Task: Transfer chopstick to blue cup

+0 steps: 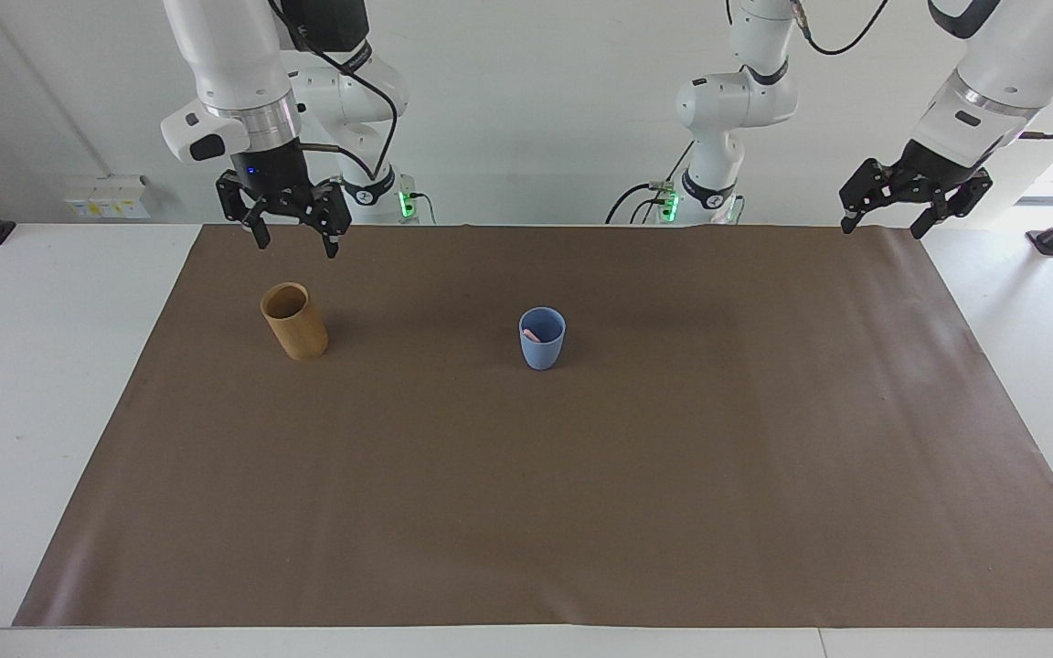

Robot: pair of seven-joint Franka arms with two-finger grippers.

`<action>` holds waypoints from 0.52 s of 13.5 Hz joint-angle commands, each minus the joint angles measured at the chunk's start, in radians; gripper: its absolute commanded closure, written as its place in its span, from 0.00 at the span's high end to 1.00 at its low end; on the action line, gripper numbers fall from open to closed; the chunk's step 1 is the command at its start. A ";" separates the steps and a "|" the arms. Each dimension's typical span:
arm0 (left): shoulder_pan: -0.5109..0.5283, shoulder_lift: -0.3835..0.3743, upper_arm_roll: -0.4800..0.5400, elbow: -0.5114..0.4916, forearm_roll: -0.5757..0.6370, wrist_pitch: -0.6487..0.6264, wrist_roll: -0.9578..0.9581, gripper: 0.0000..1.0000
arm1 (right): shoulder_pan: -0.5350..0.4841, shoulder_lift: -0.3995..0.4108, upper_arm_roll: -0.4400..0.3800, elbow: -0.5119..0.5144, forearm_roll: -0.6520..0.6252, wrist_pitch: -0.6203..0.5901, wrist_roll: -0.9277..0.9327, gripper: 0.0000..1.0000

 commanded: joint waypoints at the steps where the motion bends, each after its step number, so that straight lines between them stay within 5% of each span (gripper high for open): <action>1: 0.008 -0.010 -0.008 -0.006 -0.015 0.005 0.001 1.00 | -0.031 0.072 0.009 0.107 0.028 -0.068 -0.046 1.00; 7: 0.000 -0.012 -0.011 -0.004 -0.001 -0.014 0.000 1.00 | -0.034 0.063 0.009 0.091 0.028 -0.069 -0.043 1.00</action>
